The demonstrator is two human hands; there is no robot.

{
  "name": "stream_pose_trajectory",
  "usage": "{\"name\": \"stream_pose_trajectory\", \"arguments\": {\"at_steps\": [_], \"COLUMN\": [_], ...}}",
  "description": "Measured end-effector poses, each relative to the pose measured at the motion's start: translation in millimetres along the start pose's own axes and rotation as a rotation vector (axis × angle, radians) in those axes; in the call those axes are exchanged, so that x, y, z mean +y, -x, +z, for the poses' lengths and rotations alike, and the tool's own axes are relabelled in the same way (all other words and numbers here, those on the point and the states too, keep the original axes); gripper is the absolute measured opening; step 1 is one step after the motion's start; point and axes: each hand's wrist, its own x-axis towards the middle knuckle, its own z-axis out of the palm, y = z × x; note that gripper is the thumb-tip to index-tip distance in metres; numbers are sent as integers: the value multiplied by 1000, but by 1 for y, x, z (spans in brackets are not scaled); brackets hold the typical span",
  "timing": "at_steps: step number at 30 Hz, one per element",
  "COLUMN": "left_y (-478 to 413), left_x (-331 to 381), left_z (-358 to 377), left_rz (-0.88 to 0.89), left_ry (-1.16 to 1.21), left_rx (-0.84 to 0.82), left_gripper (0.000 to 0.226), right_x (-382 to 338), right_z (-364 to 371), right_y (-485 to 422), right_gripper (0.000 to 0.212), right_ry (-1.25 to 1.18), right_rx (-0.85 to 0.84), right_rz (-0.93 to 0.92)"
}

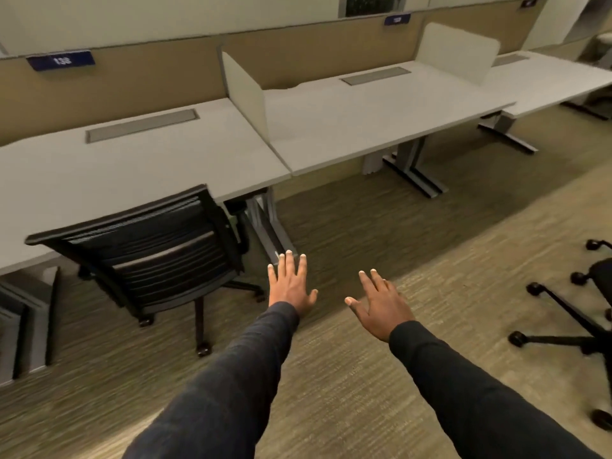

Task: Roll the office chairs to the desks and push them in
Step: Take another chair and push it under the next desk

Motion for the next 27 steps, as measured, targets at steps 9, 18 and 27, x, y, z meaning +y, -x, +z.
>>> {"name": "stream_pose_trajectory", "arguments": {"at_steps": [9, 18, 27], "left_y": [16, -9, -58], "left_x": [207, 373, 559], "left_z": [34, 71, 110], "left_rz": [129, 221, 165], "left_ry": [30, 44, 107], "left_rx": [-77, -137, -217], "left_gripper": [92, 90, 88], "right_x": [180, 329, 504], "right_z": [-30, -51, -107], "right_y": [66, 79, 62], "right_gripper": [79, 79, 78], "right_ry": [-27, -55, -49], "right_rx": [13, 22, -22], "right_rz": [140, 220, 213]}}
